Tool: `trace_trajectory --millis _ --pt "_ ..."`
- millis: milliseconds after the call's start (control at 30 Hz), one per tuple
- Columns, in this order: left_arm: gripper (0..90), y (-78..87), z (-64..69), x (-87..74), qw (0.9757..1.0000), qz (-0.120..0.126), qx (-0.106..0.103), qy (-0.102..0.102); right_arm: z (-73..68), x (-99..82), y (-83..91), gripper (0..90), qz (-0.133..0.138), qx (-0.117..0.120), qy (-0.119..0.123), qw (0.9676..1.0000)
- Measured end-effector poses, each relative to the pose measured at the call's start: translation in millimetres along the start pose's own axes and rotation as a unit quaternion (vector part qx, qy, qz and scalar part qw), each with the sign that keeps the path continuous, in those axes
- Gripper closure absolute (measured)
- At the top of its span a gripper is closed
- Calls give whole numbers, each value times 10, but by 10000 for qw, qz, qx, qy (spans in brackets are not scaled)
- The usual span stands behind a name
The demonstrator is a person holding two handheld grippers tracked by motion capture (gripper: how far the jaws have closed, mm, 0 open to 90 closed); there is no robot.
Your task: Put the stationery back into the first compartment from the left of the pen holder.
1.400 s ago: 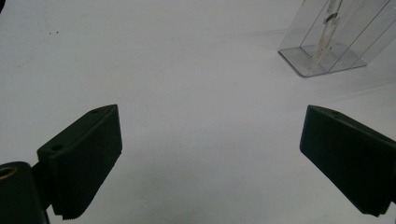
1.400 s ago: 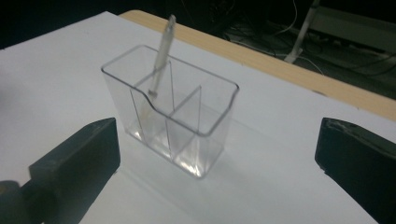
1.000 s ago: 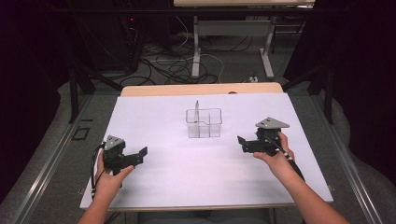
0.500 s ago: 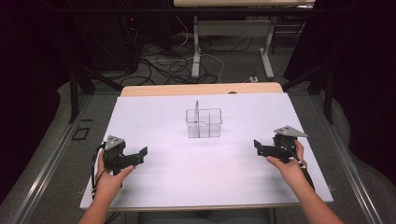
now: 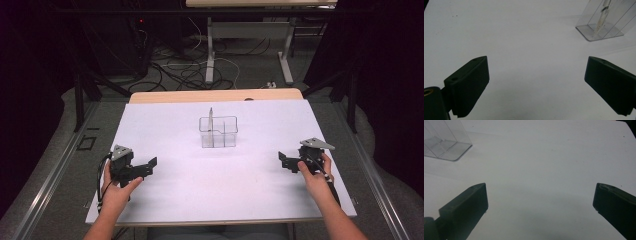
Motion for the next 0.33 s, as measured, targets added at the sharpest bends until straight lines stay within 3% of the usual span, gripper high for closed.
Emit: trace_trajectory --millis 333 --pt "58 2 -9 1 10000 -21 11 18 32 -40 -26 0 -132 22 -125 9998"
Point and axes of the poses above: each handheld gripper's, and its own axes: y roughly backward along the jaws, x roughly out of its top, z roughly to its right, the point moved 2 cm from there along -y, roughly forward along the jaws, and after that the axes turned 7 degrees about y, right-handed, at the moved point
